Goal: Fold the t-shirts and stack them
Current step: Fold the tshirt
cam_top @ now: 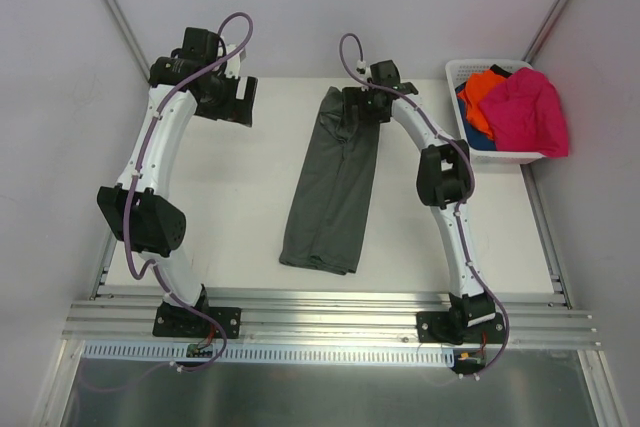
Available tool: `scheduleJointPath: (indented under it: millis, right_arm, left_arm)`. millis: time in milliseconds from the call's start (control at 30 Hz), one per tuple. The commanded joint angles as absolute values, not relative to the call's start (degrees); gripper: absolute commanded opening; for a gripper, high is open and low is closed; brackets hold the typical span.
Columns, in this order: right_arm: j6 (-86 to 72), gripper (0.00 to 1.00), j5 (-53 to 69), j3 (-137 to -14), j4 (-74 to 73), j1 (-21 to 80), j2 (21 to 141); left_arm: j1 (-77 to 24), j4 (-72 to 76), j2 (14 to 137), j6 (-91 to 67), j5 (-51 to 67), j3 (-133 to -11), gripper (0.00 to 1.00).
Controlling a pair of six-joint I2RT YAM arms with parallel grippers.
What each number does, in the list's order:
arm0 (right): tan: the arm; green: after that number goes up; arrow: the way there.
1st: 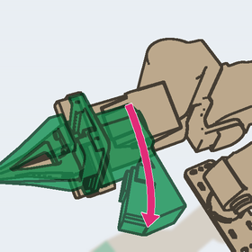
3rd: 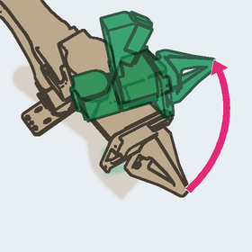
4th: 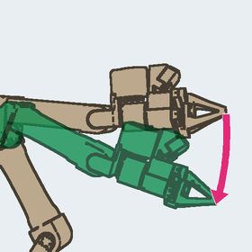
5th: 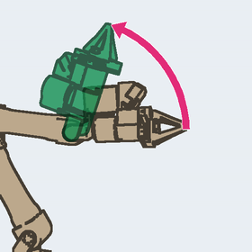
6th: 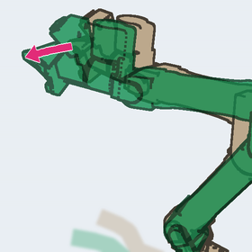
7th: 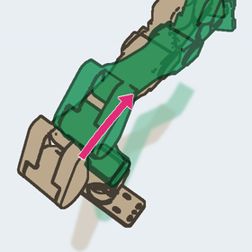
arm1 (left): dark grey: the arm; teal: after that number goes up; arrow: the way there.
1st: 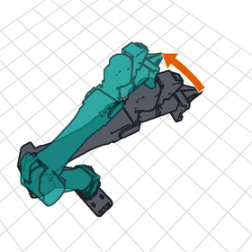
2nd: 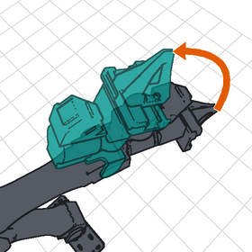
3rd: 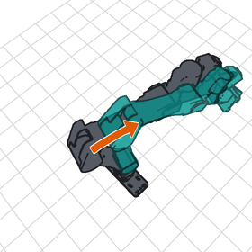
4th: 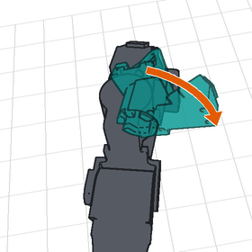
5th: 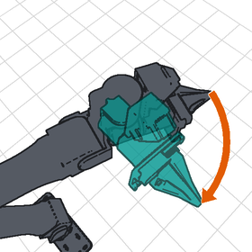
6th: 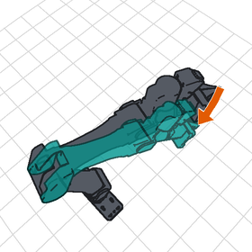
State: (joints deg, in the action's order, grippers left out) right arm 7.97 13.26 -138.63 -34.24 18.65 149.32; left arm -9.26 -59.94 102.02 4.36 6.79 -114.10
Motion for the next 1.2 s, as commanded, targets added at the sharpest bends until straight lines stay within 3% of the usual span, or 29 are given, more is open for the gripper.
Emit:
scheduleJointPath:
  millis: [0, 933, 1167]
  right_arm:
    - [4.83, 1.00, 16.34, -139.75, -31.64, 19.60, 148.97]
    - [-1.94, 1.00, 21.01, -147.04, -19.07, 21.53, 154.51]
    - [-0.35, 1.00, 20.92, -141.16, -22.49, 21.18, 146.17]
  left_arm:
    - [-8.79, -60.82, 101.07, 5.71, 4.84, -113.91, 0.89]
    - [-16.44, -61.08, 99.58, 7.30, 0.97, -110.39, 0.90]
    - [-16.52, -61.00, 98.35, 6.33, 2.28, -110.30, 0.90]
